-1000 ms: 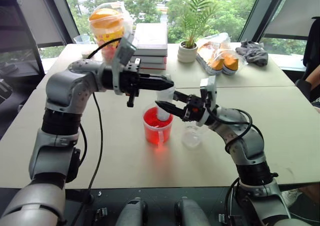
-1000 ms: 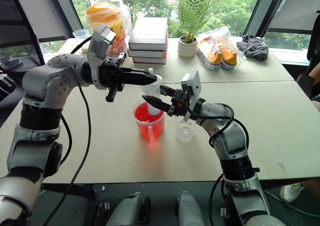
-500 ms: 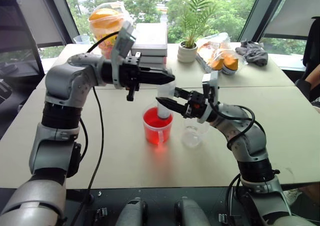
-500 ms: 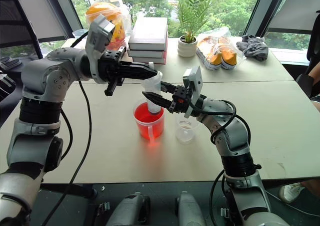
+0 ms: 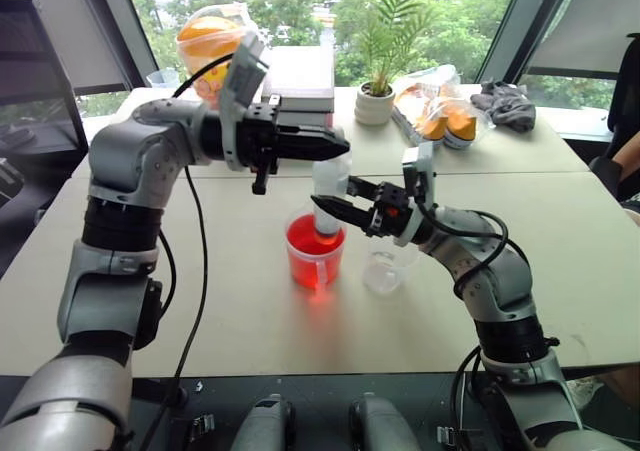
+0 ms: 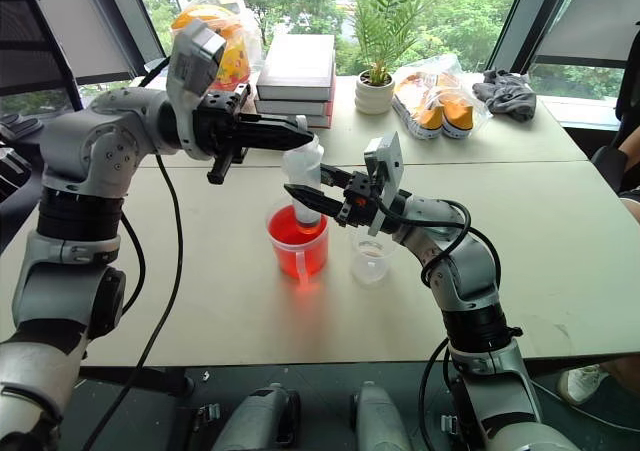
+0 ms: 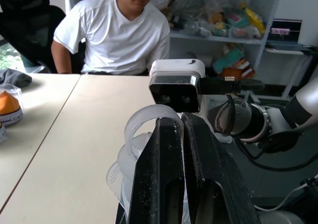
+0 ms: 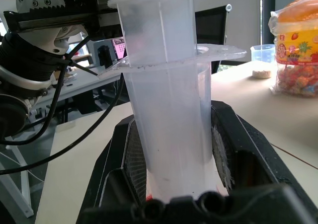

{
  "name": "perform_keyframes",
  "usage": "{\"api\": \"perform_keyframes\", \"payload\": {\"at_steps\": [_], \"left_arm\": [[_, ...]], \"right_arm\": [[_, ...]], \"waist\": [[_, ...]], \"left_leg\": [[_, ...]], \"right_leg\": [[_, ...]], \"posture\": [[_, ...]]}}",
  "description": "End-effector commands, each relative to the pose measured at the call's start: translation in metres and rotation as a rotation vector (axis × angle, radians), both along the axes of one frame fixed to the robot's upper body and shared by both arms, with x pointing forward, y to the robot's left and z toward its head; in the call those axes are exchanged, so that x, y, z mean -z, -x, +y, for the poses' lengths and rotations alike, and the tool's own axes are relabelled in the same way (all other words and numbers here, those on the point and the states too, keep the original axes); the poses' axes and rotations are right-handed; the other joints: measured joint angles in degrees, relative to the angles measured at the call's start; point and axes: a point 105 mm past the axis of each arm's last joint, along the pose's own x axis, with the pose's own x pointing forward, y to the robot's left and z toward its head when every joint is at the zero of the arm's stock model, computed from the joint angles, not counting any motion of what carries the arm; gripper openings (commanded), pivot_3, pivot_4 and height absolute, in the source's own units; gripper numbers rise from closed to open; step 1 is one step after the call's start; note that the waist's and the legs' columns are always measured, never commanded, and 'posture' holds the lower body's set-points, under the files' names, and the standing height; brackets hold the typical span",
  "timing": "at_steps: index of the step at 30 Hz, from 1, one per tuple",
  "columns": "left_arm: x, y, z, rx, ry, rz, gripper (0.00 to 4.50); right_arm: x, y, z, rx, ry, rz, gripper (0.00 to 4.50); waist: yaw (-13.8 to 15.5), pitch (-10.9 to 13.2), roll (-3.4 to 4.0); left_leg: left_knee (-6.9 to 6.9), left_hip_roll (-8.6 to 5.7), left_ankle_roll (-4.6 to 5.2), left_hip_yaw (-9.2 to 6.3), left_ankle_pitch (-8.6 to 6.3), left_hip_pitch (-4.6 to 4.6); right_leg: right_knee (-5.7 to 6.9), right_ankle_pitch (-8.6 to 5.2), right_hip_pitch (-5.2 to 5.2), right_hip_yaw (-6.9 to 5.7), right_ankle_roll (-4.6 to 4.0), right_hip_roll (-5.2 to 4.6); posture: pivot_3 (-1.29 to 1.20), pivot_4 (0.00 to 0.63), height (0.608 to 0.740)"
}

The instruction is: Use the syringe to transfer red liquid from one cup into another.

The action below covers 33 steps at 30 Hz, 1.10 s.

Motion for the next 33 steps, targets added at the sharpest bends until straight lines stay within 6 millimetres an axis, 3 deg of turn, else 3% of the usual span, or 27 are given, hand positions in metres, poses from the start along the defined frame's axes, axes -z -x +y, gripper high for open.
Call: {"api": "perform_keyframes", "payload": {"at_steps": [1, 20, 23, 30, 33], "left_arm": [[-0.047, 0.009, 0.011, -0.021, 0.11, -0.173, 0.05], [-0.037, 0.008, 0.014, -0.031, 0.092, -0.108, 0.05], [-0.029, 0.006, 0.016, -0.044, 0.066, -0.073, 1.04], [-0.016, 0.005, 0.025, -0.083, 0.018, -0.073, 4.38], [-0.012, 0.007, 0.033, -0.097, 0.007, -0.075, 4.45]], "right_arm": [[0.019, 0.01, 0.015, -0.094, 0.065, 0.055, 1.47], [-0.009, 0.013, 0.015, -0.101, 0.038, -0.018, 1.47], [-0.014, 0.013, 0.015, -0.096, 0.029, -0.029, 1.47], [-0.026, 0.01, 0.01, -0.073, 0.007, -0.047, 1.47], [-0.03, 0.009, 0.007, -0.062, 0.0, -0.051, 1.47]], "waist": [[0.0, 0.0, 0.0], [0.0, 0.0, 0.0], [0.0, 0.0, 0.0], [-0.1, 0.0, 0.0], [-0.2, 0.0, 0.0]], "left_leg": [[0.0, 0.0, 0.0, 0.0, 0.0, 0.0], [0.0, 0.0, 0.0, 0.0, 0.0, 0.0], [0.0, 0.0, 0.0, 0.0, 0.0, 0.0], [0.0, 0.0, 0.0, 0.0, 0.0, 0.0], [-0.01, 0.01, 0.0, -0.01, 0.0, 0.0]], "right_leg": [[0.0, 0.0, 0.0, 0.0, 0.0, 0.0], [0.0, 0.0, 0.0, 0.0, 0.0, -0.01], [0.0, 0.0, 0.0, 0.0, 0.0, 0.0], [0.0, 0.0, 0.0, 0.01, 0.0, -0.01], [0.0, 0.0, -0.01, 0.01, 0.0, -0.01]], "posture": [[0.0, 0.15, 0.74], [0.0, 0.15, 0.74], [0.0, 0.15, 0.74], [0.0, 0.15, 0.74], [0.0, 0.15, 0.74]]}}
